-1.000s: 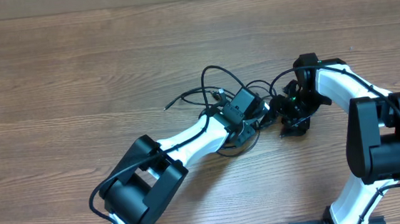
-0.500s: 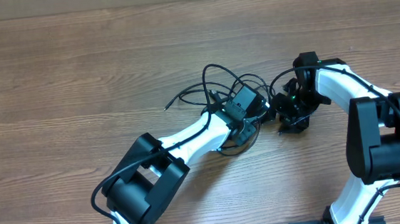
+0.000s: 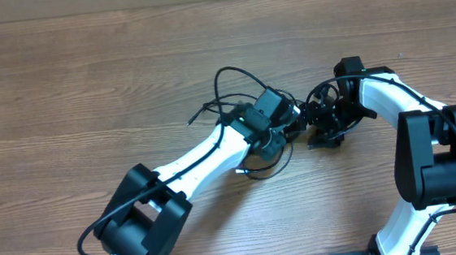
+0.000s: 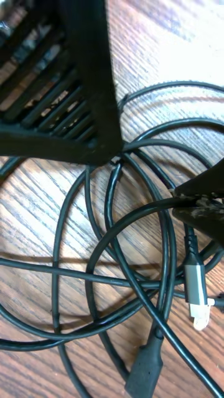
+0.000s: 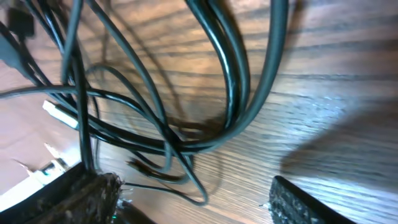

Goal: Untangle cables

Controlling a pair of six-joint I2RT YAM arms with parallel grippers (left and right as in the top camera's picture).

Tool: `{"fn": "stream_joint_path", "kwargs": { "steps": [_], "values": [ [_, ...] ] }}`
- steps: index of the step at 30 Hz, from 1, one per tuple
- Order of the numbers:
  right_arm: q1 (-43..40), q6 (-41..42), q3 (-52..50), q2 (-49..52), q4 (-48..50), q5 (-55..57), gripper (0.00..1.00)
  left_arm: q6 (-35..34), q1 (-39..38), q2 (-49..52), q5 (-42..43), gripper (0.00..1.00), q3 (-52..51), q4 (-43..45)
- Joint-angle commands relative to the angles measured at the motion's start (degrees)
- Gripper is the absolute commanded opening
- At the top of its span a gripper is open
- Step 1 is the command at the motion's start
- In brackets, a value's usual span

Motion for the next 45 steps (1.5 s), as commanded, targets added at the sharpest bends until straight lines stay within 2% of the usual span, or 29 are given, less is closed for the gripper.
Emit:
{"fn": "stream_joint_path", "kwargs": {
  "steps": [1, 4, 7, 11, 13, 16, 17, 18, 20, 21, 25, 28, 30, 32, 36, 38, 40, 42, 45],
  "values": [
    [0.4, 5.1, -0.2, -0.8, 1.3, -2.3, 0.70, -3.1, 3.0, -1.3, 8.0, 0.04, 0.0, -0.2],
    [1.0, 10.0, -0.2, -0.8, 1.6, -2.3, 0.63, -4.1, 5.7, -1.3, 11.1, 0.04, 0.0, 0.0],
    [2.1, 11.3, -0.2, -0.8, 2.6, -2.3, 0.63, -5.2, 8.8, -1.3, 13.3, 0.04, 0.0, -0.2],
    [3.6, 11.4, -0.2, -0.8, 4.3, -2.7, 0.62, -4.7, 12.5, -1.3, 21.0, 0.04, 0.0, -0.4],
    [4.6, 11.4, -0.2, -0.8, 4.9, -2.7, 0.49, -3.8, 14.3, -1.3, 24.5, 0.04, 0.0, -0.8],
    [6.0, 11.0, -0.2, -0.8, 5.0, -2.4, 0.13, -2.9, 18.0, -1.3, 30.8, 0.04, 0.0, -2.3],
    [6.1, 10.7, -0.2, -0.8, 5.1, -2.4, 0.04, -1.7, 19.2, -1.3, 34.0, 0.04, 0.0, -2.8],
    [6.2, 10.1, 0.0, -0.8, 5.0, -2.6, 0.04, 0.0, 20.5, -1.3, 37.9, 0.04, 0.0, -3.6],
    [6.2, 7.6, 0.7, -0.8, 4.4, -4.5, 0.07, 3.1, 23.4, -1.3, 46.0, 0.04, 0.0, -5.0],
    [6.2, 6.0, 1.3, -0.8, 3.9, -6.3, 0.17, 3.8, 25.1, -1.3, 48.3, 0.04, 0.0, -6.1],
    [6.2, 4.6, 2.9, -0.8, 3.0, -14.5, 0.39, 6.0, 29.2, -1.3, 44.3, 0.04, 0.0, -10.2],
    [6.3, 4.6, 3.0, -0.8, 4.0, -20.7, 0.41, 7.2, 30.1, -1.2, 41.0, 0.04, -0.2, -12.0],
    [6.4, 4.7, 3.0, -0.8, 4.2, -21.0, 0.41, 5.3, 30.0, -1.2, 34.8, 0.04, -0.4, -11.8],
    [6.4, 4.9, 3.0, -0.8, 4.5, -20.0, 0.41, 1.5, 29.6, -1.0, 28.5, 0.04, -0.6, -11.6],
    [6.6, 7.3, 3.0, -0.8, 6.2, -12.2, 0.43, -0.3, 28.3, -0.6, 24.9, 0.04, -1.4, -11.4],
    [7.0, 8.5, 3.0, -0.8, 6.2, -6.4, 0.43, -5.1, 27.9, -0.6, 17.3, 0.04, -1.7, -11.7],
    [7.6, 9.9, 3.0, -0.8, 5.8, -0.4, 0.43, -13.7, 27.9, -0.6, 4.8, 0.04, -2.1, -12.9],
    [8.0, 10.1, 3.0, -0.8, 5.4, 3.4, 0.46, -19.2, 28.2, -0.6, -4.1, 0.04, -2.7, -14.3],
    [8.3, 10.0, 3.2, -0.8, 4.0, 5.1, 0.48, -19.5, 28.7, -0.6, -4.2, 0.04, -3.2, -14.9]
  ]
}}
